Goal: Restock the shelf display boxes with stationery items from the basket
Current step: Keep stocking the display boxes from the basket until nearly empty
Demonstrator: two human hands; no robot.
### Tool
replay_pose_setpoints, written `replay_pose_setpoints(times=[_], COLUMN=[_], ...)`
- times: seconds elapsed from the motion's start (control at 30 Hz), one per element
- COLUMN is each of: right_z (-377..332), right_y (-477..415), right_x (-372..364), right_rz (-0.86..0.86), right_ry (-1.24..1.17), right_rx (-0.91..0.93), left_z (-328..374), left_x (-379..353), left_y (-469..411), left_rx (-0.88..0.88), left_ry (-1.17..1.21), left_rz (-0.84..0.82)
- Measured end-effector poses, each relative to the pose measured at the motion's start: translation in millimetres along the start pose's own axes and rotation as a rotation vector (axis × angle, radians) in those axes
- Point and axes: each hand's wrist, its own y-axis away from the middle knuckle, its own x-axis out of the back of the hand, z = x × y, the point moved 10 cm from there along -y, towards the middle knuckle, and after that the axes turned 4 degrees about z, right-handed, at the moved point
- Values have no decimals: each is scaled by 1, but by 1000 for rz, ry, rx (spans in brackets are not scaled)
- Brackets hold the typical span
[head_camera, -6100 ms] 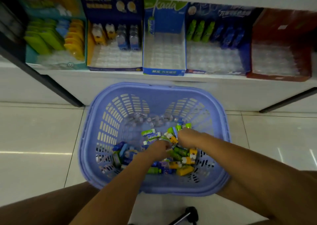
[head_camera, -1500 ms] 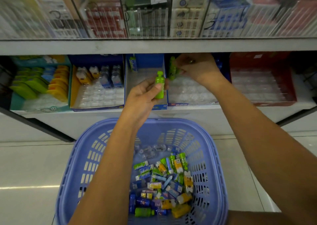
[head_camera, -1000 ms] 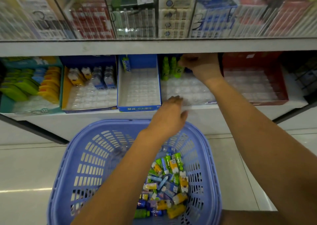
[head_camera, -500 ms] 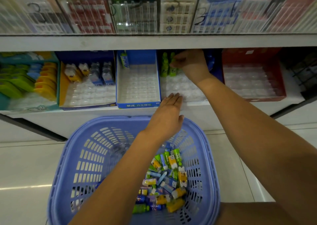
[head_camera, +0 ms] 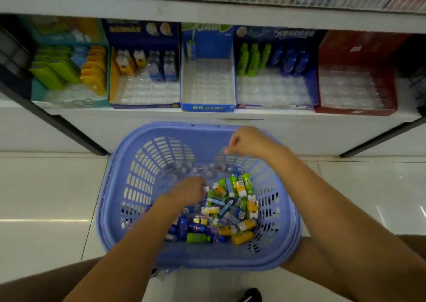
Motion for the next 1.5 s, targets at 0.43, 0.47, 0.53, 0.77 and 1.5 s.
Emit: replay_pose_setpoints(times=[0.43,0.47,0.53,0.77,1.5], right_z=[64,63,60,62,43], right_y=[-28,-30,-30,-24,41], right_x=[-189,-191,-197,-189,14], right_rz=[-335,-354,-421,-547,44], right_ry=[399,393,339,269,-1340], right_rx=[-25,-21,-14,14,-99], left_z=[-78,-73,-58,3,-5], left_x=[-82,-73,-52,-47,-14], left_y=[6,0,-17,-73,-47], left_rx=[167,170,160,-80,240], left_ry=[-99,-70,-8,74,821], left_rz=[-316,-236,-65,19,164])
